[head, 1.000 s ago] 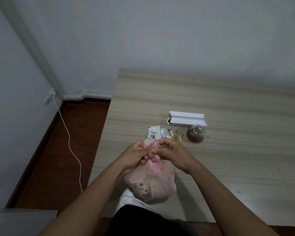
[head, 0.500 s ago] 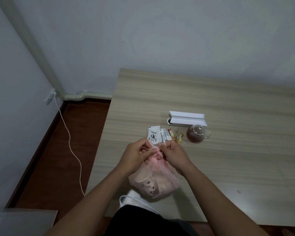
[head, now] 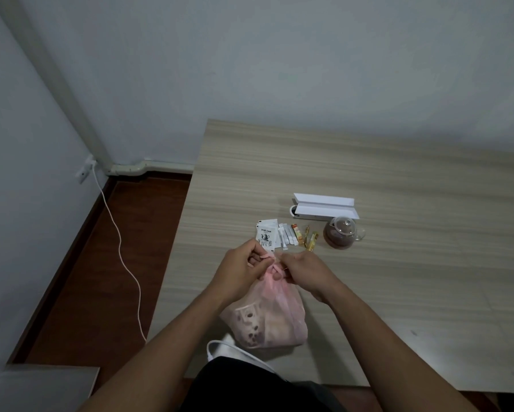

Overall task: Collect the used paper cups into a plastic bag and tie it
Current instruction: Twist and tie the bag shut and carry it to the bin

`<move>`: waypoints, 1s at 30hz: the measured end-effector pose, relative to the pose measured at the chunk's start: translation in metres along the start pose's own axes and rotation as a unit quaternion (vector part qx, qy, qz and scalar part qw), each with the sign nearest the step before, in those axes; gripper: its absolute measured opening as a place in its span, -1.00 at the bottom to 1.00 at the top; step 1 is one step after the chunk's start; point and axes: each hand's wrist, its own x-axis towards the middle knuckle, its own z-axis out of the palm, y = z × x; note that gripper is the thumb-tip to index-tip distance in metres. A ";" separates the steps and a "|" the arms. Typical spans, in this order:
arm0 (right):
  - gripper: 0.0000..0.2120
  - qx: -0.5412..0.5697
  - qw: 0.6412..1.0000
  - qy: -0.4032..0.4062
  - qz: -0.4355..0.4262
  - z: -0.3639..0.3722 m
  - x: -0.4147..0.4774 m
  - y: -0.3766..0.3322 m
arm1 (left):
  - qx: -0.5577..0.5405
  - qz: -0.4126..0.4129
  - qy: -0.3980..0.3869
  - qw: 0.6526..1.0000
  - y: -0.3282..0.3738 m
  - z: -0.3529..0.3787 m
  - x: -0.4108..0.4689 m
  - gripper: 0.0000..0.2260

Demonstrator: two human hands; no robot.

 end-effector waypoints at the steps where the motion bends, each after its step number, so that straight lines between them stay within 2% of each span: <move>1: -0.58 -0.005 1.000 -0.002 0.000 0.000 0.000 0.000 | 0.012 0.005 0.004 1.000 -0.002 0.001 0.000 -0.85; 3: -0.67 -0.017 1.000 -0.011 -0.004 -0.001 -0.001 0.000 | 0.042 0.021 0.010 0.999 -0.006 0.004 0.002 -0.84; 8: -0.64 -0.003 0.997 -0.082 -0.011 0.000 -0.010 -0.008 | 0.066 0.034 0.001 0.997 -0.010 0.003 0.004 -0.89; 11: -0.86 -0.006 0.986 -0.161 -0.041 -0.005 -0.014 -0.004 | 0.042 0.012 -0.001 0.999 -0.011 0.000 0.005 -0.89; 13: -0.85 -0.045 0.978 -0.186 -0.081 -0.007 -0.014 0.003 | 0.004 -0.009 -0.007 1.000 -0.012 -0.002 0.005 -0.88; 15: -0.79 -0.082 0.978 -0.163 -0.100 -0.006 -0.014 0.006 | -0.023 -0.027 -0.015 0.999 -0.015 -0.002 0.007 -0.87; 19: -0.93 -0.079 0.988 -0.087 -0.099 0.003 -0.014 0.008 | -0.040 -0.058 -0.015 0.997 -0.027 -0.004 0.011 -0.89; 23: -0.59 -0.104 0.985 0.017 -0.134 0.012 -0.007 0.016 | -0.120 -0.119 -0.030 0.985 -0.034 -0.004 0.011 -0.90; 25: -0.56 -0.145 0.976 0.041 -0.160 0.015 -0.004 0.024 | -0.139 -0.140 -0.030 0.980 -0.035 -0.004 0.009 -0.89; 28: -0.61 -0.185 0.959 0.081 -0.201 0.019 0.004 0.037 | -0.171 -0.178 -0.022 0.969 -0.041 -0.001 0.007 -0.91; 30: -0.53 -0.222 0.945 0.099 -0.221 0.021 0.010 0.046 | -0.198 -0.213 -0.009 0.957 -0.047 0.002 0.006 -0.90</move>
